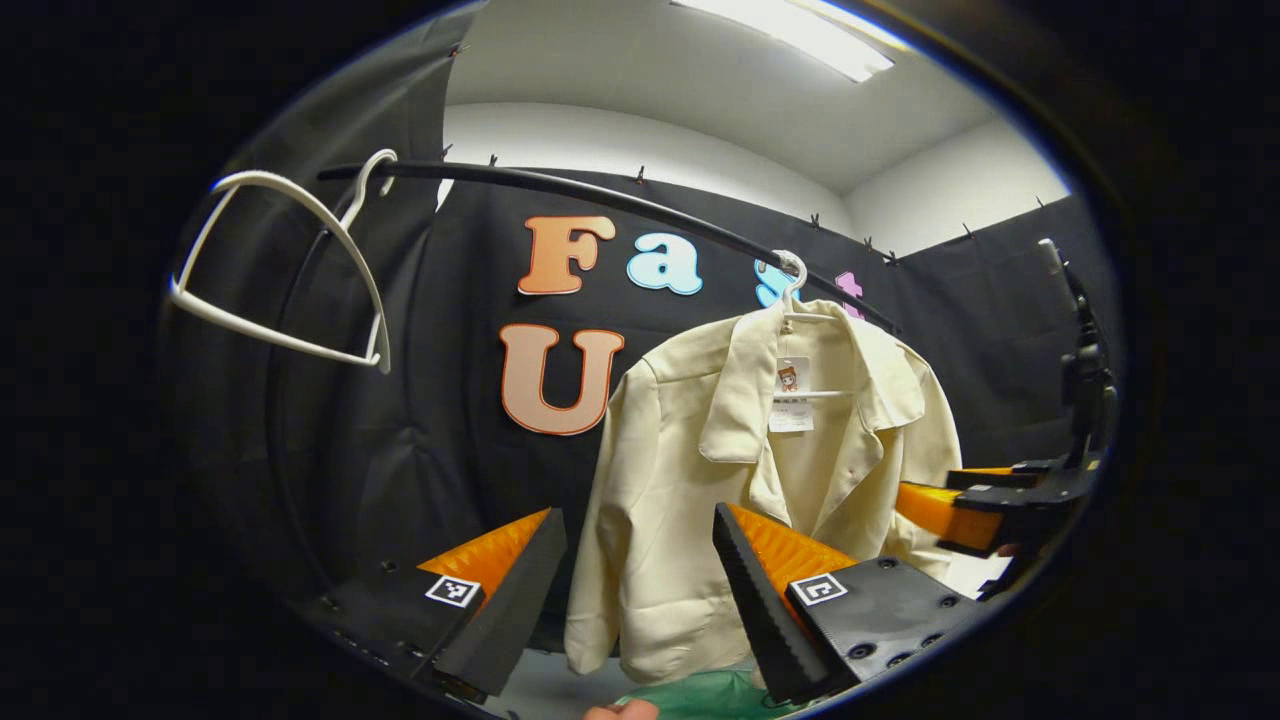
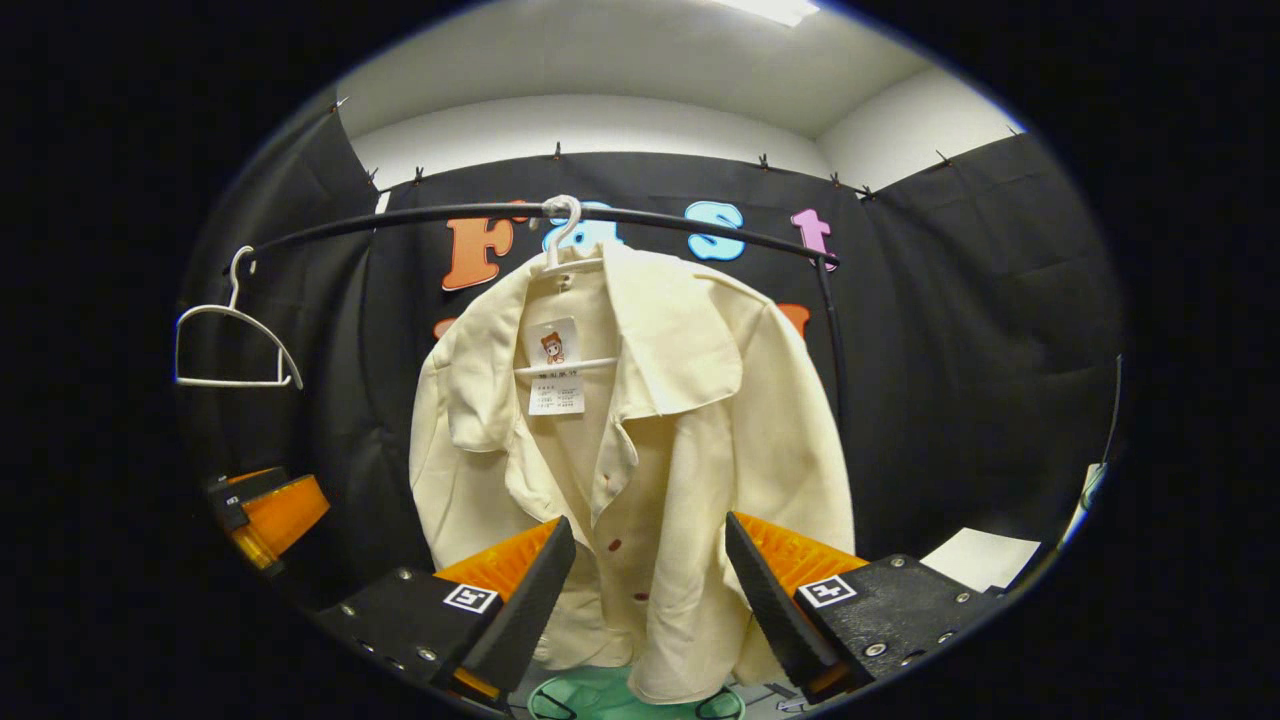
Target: Grasp the clothes on the hanger with both hands and then place them into the laundry hamper below.
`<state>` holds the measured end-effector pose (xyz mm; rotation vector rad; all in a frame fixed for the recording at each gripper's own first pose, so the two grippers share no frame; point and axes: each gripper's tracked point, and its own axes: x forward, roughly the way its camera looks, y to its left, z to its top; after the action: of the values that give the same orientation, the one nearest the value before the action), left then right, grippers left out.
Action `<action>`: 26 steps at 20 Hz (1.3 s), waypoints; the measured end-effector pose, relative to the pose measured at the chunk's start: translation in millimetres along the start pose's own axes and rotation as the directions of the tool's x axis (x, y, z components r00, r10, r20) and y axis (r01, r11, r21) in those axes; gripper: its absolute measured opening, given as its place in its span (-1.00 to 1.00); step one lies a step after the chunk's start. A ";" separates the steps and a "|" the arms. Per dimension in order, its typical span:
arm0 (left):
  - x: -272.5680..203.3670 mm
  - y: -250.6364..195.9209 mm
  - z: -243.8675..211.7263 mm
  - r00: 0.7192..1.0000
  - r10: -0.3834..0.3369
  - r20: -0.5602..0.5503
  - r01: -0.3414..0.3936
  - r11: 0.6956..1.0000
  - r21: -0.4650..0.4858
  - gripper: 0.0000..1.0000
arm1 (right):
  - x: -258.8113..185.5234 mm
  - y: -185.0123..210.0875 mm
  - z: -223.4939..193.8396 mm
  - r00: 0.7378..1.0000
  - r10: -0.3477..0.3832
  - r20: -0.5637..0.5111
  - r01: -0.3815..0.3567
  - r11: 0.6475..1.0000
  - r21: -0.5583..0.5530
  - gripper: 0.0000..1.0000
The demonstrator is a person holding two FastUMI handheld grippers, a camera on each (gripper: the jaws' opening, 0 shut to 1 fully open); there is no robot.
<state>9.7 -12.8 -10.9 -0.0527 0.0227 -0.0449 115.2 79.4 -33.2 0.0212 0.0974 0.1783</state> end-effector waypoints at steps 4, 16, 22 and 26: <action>-1.9 7.5 -6.0 1.000 0.024 -0.016 -0.024 0.999 -0.028 0.86 | 52.4 -5.2 -16.0 0.996 -0.089 -0.032 0.090 0.996 0.026 0.88; 17.2 -7.4 -22.9 0.999 -0.036 -0.027 0.036 0.999 0.003 1.00 | 110.8 -49.2 -23.0 0.986 -0.167 -0.014 0.166 0.984 -0.063 0.46; 65.0 -79.5 -48.7 0.981 -0.185 -0.051 0.184 0.982 -0.033 0.93 | 76.1 -82.8 -4.7 0.987 -0.160 0.009 0.160 0.976 -0.146 -0.94; 106.4 -114.7 -55.6 0.985 -0.169 -0.023 0.168 0.985 -0.030 0.94 | 52.5 -85.6 7.0 0.990 -0.136 0.023 0.138 0.982 -0.130 -0.99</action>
<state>109.6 -135.0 -62.6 -0.0824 0.0443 -0.2142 182.4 4.5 -33.8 -0.1156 0.0726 0.0467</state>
